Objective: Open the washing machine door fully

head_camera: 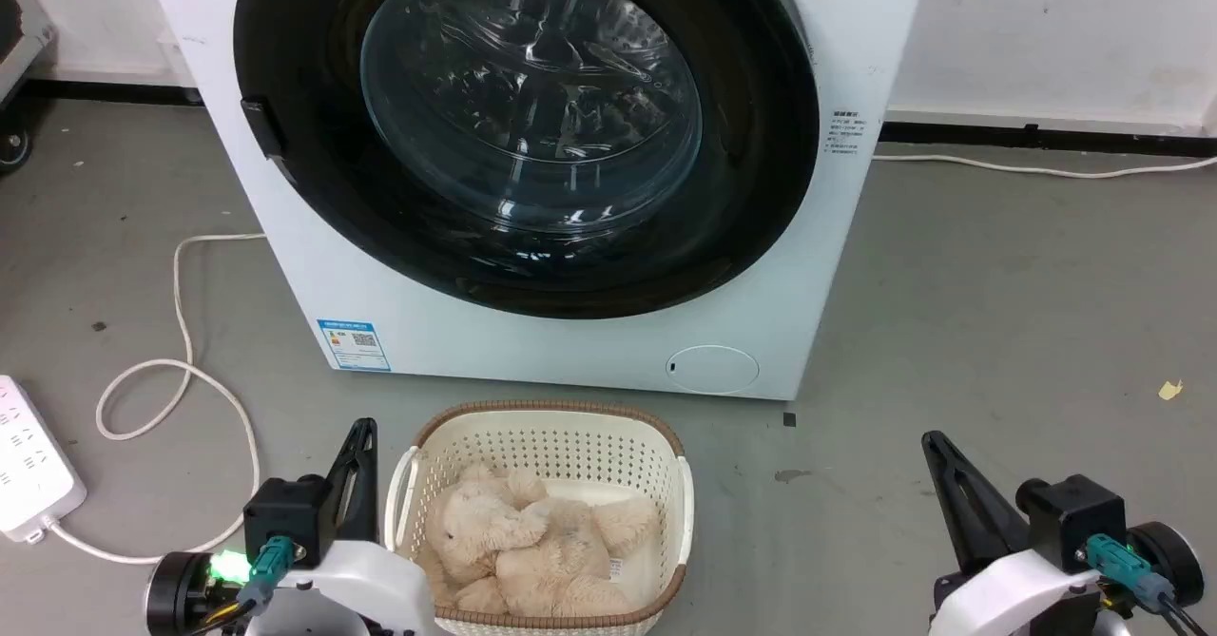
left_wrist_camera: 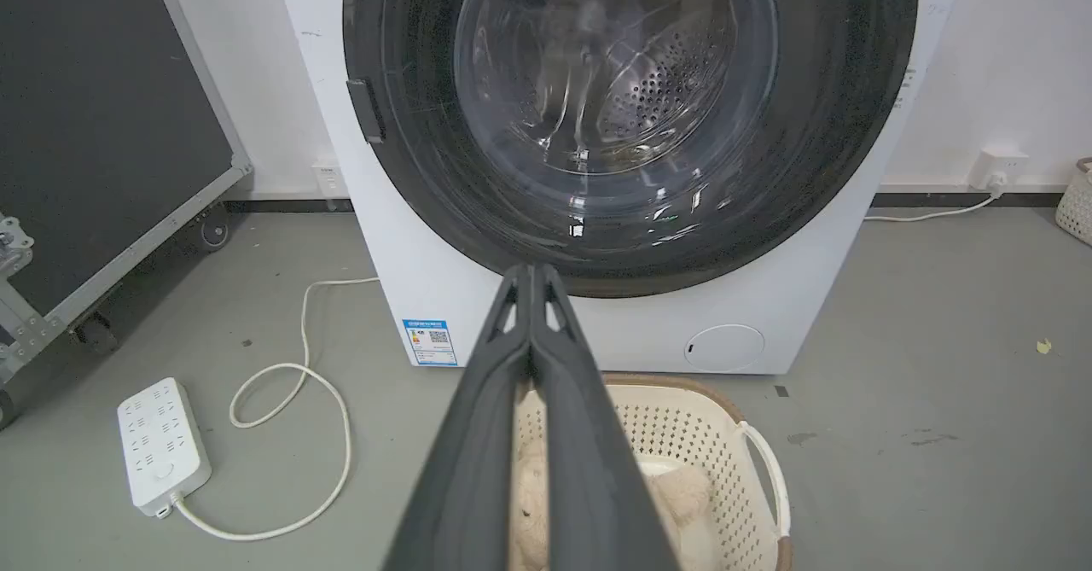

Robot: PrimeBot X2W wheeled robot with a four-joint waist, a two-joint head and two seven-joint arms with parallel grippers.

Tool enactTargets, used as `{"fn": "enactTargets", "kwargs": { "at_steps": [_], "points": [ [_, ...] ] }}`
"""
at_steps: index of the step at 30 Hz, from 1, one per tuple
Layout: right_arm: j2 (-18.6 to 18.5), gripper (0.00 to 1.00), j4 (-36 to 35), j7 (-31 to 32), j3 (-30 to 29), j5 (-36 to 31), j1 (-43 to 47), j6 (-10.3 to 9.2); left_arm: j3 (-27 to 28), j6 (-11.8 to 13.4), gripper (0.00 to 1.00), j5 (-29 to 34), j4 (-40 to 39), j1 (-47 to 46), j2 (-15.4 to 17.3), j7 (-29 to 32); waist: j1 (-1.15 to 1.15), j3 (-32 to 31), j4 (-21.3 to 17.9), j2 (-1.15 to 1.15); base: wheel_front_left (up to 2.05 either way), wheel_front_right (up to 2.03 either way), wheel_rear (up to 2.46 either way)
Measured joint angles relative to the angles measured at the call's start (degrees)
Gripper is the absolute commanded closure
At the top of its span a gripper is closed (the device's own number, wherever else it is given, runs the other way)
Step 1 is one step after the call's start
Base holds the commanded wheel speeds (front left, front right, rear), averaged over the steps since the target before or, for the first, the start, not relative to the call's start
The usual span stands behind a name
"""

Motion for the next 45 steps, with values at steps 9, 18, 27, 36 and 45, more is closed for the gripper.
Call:
{"fn": "enactTargets", "kwargs": {
  "at_steps": [9, 18, 27, 36, 45],
  "points": [
    [0.0, 1.0, 0.0, 0.0, 0.0, 0.0, 0.0, 0.0, 0.0, 0.0, 1.0, 0.0, 0.0, 0.0, 0.0, 0.0, 0.0, 0.0, 0.0, 0.0, 0.0, 0.0, 0.0],
    [0.0, 1.0, 0.0, 0.0, 0.0, 0.0, 0.0, 0.0, 0.0, 0.0, 1.0, 0.0, 0.0, 0.0, 0.0, 0.0, 0.0, 0.0, 0.0, 0.0, 0.0, 0.0, 0.0],
    [0.0, 1.0, 0.0, 0.0, 0.0, 0.0, 0.0, 0.0, 0.0, 0.0, 1.0, 0.0, 0.0, 0.0, 0.0, 0.0, 0.0, 0.0, 0.0, 0.0, 0.0, 0.0, 0.0],
    [0.0, 1.0, 0.0, 0.0, 0.0, 0.0, 0.0, 0.0, 0.0, 0.0, 1.0, 0.0, 0.0, 0.0, 0.0, 0.0, 0.0, 0.0, 0.0, 0.0, 0.0, 0.0, 0.0],
    [0.0, 1.0, 0.0, 0.0, 0.0, 0.0, 0.0, 0.0, 0.0, 0.0, 1.0, 0.0, 0.0, 0.0, 0.0, 0.0, 0.0, 0.0, 0.0, 0.0, 0.0, 0.0, 0.0]
  ]
}}
